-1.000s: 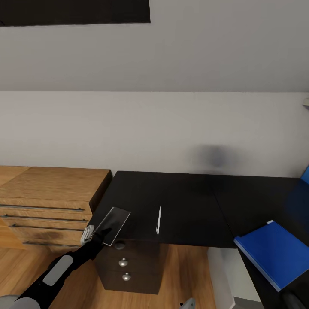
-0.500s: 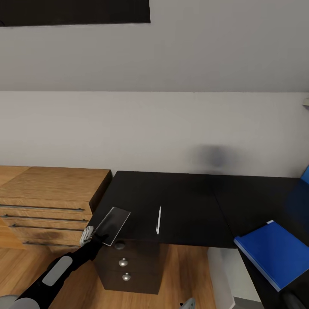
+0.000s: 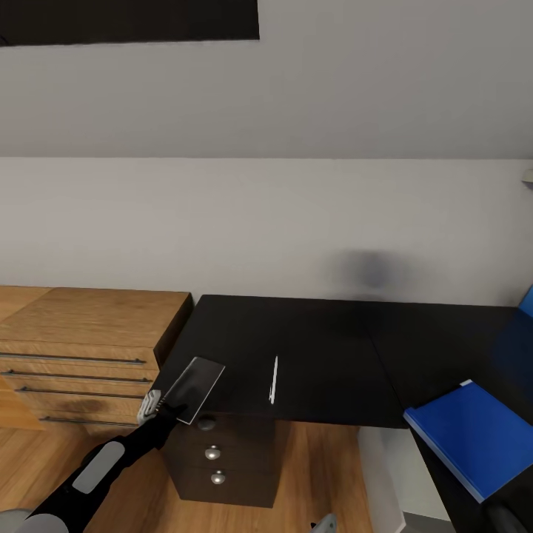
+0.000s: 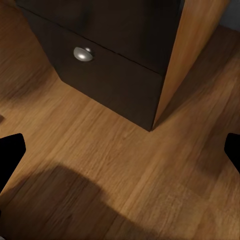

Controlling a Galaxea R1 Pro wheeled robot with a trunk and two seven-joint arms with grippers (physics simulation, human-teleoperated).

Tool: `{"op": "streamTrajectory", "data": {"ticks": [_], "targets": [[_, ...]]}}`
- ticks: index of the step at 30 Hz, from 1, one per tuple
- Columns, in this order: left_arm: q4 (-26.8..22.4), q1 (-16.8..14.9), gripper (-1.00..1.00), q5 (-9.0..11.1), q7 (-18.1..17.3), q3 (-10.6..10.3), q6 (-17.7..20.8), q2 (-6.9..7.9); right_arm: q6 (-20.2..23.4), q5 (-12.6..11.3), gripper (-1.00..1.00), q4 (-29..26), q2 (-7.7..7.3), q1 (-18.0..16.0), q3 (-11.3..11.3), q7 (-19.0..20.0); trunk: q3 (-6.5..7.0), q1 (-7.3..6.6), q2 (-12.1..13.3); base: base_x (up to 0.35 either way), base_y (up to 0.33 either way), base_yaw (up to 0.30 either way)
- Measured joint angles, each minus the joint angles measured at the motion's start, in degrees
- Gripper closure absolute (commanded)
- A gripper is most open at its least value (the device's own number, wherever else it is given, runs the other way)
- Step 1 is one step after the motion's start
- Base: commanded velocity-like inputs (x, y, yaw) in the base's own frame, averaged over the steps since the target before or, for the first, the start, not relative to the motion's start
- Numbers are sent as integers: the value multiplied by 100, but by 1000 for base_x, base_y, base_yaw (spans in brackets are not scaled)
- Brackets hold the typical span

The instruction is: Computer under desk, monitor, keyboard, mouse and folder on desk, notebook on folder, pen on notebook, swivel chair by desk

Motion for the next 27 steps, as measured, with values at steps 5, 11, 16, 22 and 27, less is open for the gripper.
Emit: {"op": "streamTrajectory", "data": {"ticks": [5,11,16,22,27], "targets": [[8,2,100,-56,4,5,-11,-2,0,0,-100,0,0,0,0,0,35,-43,79,0,0,0],[16,4,100,-29,6,-3,-21,4,0,2,-100,0,0,0,4,0,142,-175,320,0,0,0],[16,4,100,79,1,-2,-26,6,0,3,-100,0,0,0,10,0,232,-285,521,0,0,0],[15,4,100,100,0,-3,-22,7,0,2,-100,0,1,0,9,0,340,-416,761,0,0,0],[16,4,100,103,0,-3,-25,7,0,1,-100,0,0,0,9,0,430,-526,962,0,0,0]]}}
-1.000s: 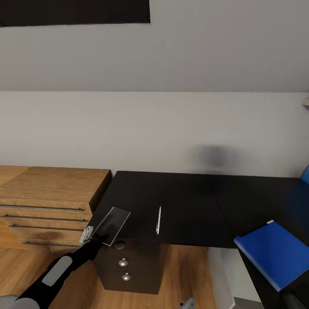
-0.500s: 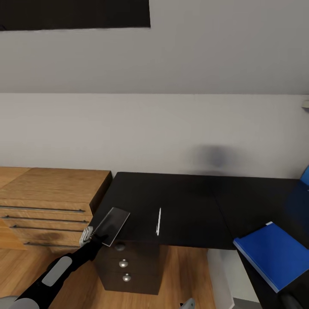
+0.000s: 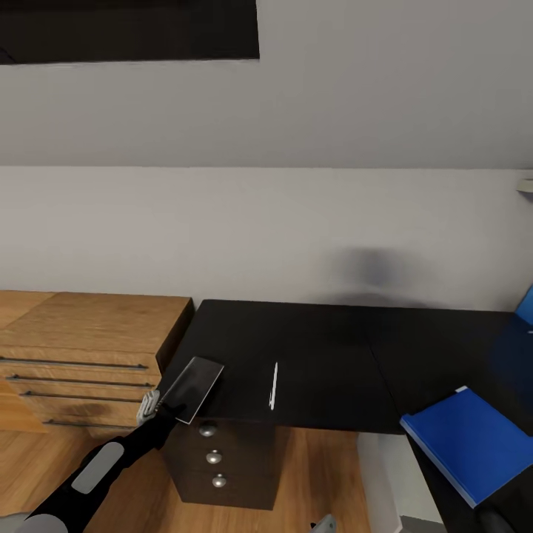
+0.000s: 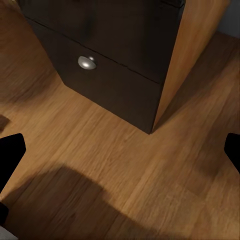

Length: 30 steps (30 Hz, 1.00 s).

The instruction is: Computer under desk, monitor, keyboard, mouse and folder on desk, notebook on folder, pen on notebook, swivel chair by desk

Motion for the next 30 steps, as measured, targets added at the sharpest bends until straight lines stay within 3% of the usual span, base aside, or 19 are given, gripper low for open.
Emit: {"op": "streamTrajectory", "data": {"ticks": [30], "targets": [[-32,0,100,-10,-5,-20,-6,-19,0,-7,-100,3,11,0,5,0,624,-659,1204,0,0,-92]]}}
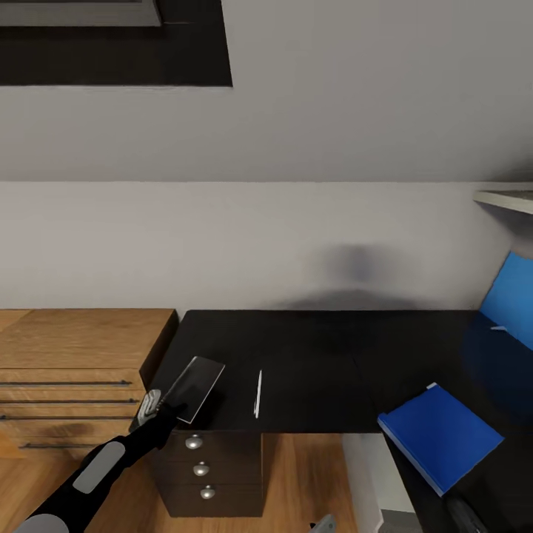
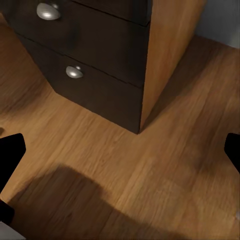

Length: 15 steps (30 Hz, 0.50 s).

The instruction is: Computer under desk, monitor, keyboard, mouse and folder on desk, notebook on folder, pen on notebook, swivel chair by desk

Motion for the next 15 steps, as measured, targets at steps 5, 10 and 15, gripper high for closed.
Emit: {"op": "streamTrajectory", "data": {"ticks": [5,10,15], "targets": [[-13,0,100,-19,10,-21,1,-6,0,0,-100,5,8,0,3,0,90,-110,201,0,0,-4],[-21,0,100,-40,13,-46,7,-14,0,-2,-100,5,34,0,0,0,180,-220,402,0,0,0],[-12,0,100,-53,23,-57,9,-28,0,-2,-100,9,44,0,-4,0,270,-330,602,0,0,0]]}}
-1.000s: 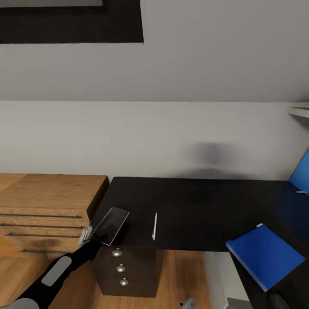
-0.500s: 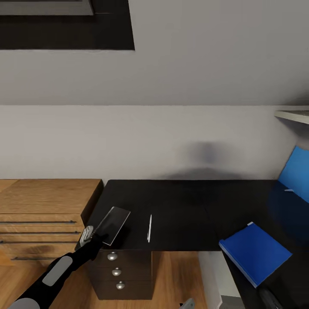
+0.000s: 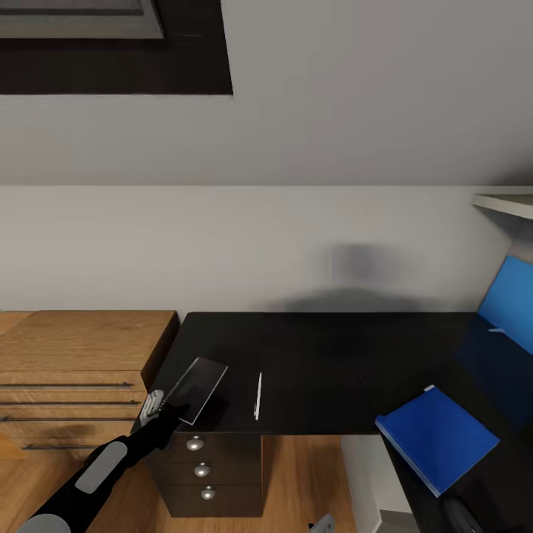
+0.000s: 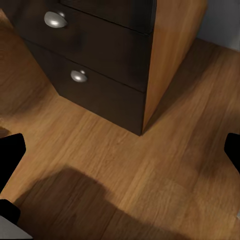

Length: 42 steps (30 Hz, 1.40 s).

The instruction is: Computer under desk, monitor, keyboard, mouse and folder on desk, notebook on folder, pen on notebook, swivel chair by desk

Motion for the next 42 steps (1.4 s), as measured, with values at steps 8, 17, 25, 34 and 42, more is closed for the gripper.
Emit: {"op": "streamTrajectory", "data": {"ticks": [8,17,25,34,42], "targets": [[89,1,100,-411,1,-113,-11,2,-73,2,-100,462,238,0,-17,-4,144,-176,321,0,0,0],[659,0,100,-1276,-3,-245,-745,-167,-695,-62,-100,1057,394,-1,-117,-145,306,-374,683,0,0,0],[807,0,100,-1866,-16,-288,-1178,-238,-778,-480,-100,1591,437,-2,-190,-411,361,-440,805,0,0,0],[821,-1,100,-1910,-22,-283,-1213,-225,-814,-579,-100,1662,455,-3,-190,-417,361,-440,805,0,0,0],[822,0,100,-1888,-23,-283,-1215,-217,-820,-585,-100,1659,457,-3,-187,-416,361,-440,805,0,0,0]]}}
